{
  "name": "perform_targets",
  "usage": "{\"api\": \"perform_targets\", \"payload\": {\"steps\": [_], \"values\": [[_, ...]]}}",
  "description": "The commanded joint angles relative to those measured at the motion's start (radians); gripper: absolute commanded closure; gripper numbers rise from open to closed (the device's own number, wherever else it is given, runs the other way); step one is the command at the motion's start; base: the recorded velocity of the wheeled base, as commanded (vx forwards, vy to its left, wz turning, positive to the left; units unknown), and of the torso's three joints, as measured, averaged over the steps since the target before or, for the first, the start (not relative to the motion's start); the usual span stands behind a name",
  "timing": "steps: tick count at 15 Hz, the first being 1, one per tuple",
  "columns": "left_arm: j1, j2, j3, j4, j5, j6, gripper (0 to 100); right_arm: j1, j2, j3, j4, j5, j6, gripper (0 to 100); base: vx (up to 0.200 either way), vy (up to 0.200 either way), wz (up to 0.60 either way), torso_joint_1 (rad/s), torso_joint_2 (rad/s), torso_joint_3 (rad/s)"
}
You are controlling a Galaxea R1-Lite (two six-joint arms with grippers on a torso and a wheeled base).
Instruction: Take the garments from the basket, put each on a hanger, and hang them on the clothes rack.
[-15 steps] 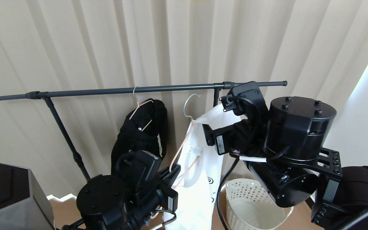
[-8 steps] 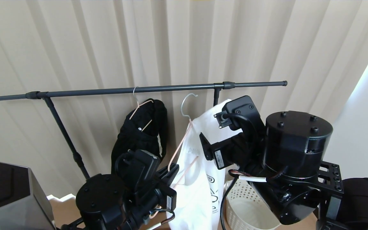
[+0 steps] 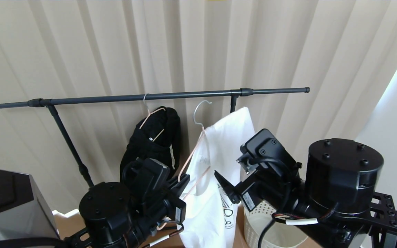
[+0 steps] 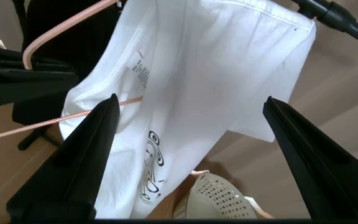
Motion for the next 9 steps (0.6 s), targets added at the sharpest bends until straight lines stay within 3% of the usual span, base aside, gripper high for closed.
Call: {"api": "perform_targets", "payload": {"steps": [1,3,7,9], "values": [[0.053,0.002,0.010,-0.001,-0.046,0.023,100,-0.045,-0.044,0.021,0.001,0.038,-0.016,0,0.000,0.000,0.00,0.000,0.00,0.000],[0.102,0.010,0.035,-0.001,-0.115,0.043,100,-0.122,-0.076,0.043,0.001,0.111,-0.068,0,0.000,0.000,0.00,0.000,0.00,0.000],[0.131,0.011,0.072,-0.001,-0.247,0.100,100,-0.275,-0.111,-0.003,0.081,0.288,-0.254,0,0.000,0.000,0.00,0.000,0.00,0.000],[0.132,0.014,0.090,-0.001,-0.270,0.119,100,-0.352,-0.148,-0.072,0.255,0.408,-0.351,0,0.000,0.000,0.00,0.000,0.00,0.000]]}}
